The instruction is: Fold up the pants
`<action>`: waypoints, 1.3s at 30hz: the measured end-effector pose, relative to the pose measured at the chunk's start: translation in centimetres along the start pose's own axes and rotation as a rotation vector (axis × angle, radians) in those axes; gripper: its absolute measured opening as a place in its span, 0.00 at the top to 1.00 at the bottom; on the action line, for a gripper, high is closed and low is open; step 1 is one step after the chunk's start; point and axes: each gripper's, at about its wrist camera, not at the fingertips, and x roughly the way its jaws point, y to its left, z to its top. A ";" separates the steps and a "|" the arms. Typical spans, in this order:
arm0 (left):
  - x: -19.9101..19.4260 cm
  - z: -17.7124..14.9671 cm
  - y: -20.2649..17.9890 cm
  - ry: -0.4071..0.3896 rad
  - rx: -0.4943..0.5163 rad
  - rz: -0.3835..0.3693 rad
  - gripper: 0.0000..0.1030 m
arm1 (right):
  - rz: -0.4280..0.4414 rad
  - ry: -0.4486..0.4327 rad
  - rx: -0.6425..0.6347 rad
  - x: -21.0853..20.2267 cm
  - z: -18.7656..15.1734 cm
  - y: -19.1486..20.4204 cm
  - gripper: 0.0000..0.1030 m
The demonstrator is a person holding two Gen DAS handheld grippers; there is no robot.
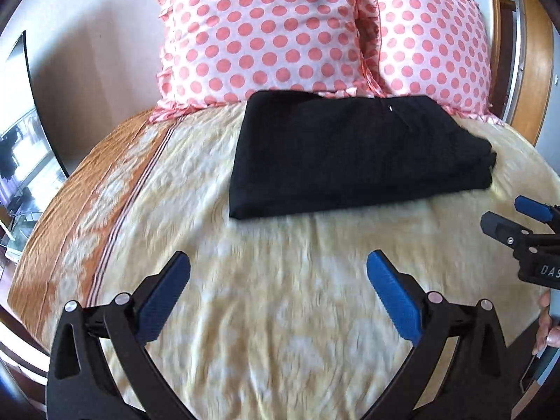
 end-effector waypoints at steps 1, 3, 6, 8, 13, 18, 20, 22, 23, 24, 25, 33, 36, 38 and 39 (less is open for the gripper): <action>-0.1 -0.5 0.0 -0.001 0.001 -0.005 0.02 | -0.002 0.004 -0.008 0.1 -0.5 0.4 0.01; 0.0 -1.1 -0.2 -0.006 0.008 -0.013 0.02 | -0.014 0.005 -0.019 0.3 -1.0 0.7 0.01; 0.3 -1.5 -0.3 -0.008 0.008 0.002 0.02 | -0.021 0.001 -0.018 0.1 -1.6 1.0 0.01; 0.3 -1.7 -0.2 -0.013 0.001 0.019 0.02 | -0.028 -0.004 -0.014 0.0 -1.9 1.0 0.01; 1.2 -2.2 0.1 0.023 -0.021 0.008 0.02 | -0.023 -0.002 -0.011 -0.2 -2.3 1.1 0.01; 1.2 -2.7 0.6 0.009 -0.062 -0.018 0.02 | -0.059 -0.011 -0.045 -0.3 -2.8 1.8 0.01; 1.1 -3.0 0.5 -0.012 -0.058 -0.017 0.02 | -0.059 -0.018 -0.026 -0.3 -3.0 1.6 0.01; 1.0 -3.2 0.5 -0.033 -0.057 -0.017 0.02 | -0.064 -0.023 -0.024 -0.4 -3.0 1.6 0.01; 1.0 -3.3 0.5 -0.039 -0.058 -0.017 0.02 | -0.066 -0.026 -0.024 -0.4 -3.0 1.6 0.01; 1.0 -3.3 0.5 -0.044 -0.059 -0.017 0.02 | -0.067 -0.030 -0.023 -0.4 -3.0 1.6 0.01; 1.0 -3.4 0.5 -0.049 -0.058 -0.017 0.02 | -0.069 -0.035 -0.023 -0.4 -3.1 1.6 0.01; 0.9 -3.4 0.4 -0.055 -0.057 -0.018 0.02 | -0.069 -0.038 -0.023 -0.4 -3.1 1.6 0.01; 1.0 -3.4 0.4 -0.054 -0.057 -0.018 0.02 | -0.069 -0.036 -0.024 -0.4 -3.1 1.6 0.01; 1.0 -3.4 0.4 -0.054 -0.057 -0.018 0.02 | -0.069 -0.036 -0.023 -0.4 -3.1 1.6 0.01; 1.0 -3.4 0.3 -0.054 -0.057 -0.018 0.02 | -0.069 -0.037 -0.023 -0.4 -3.1 1.6 0.01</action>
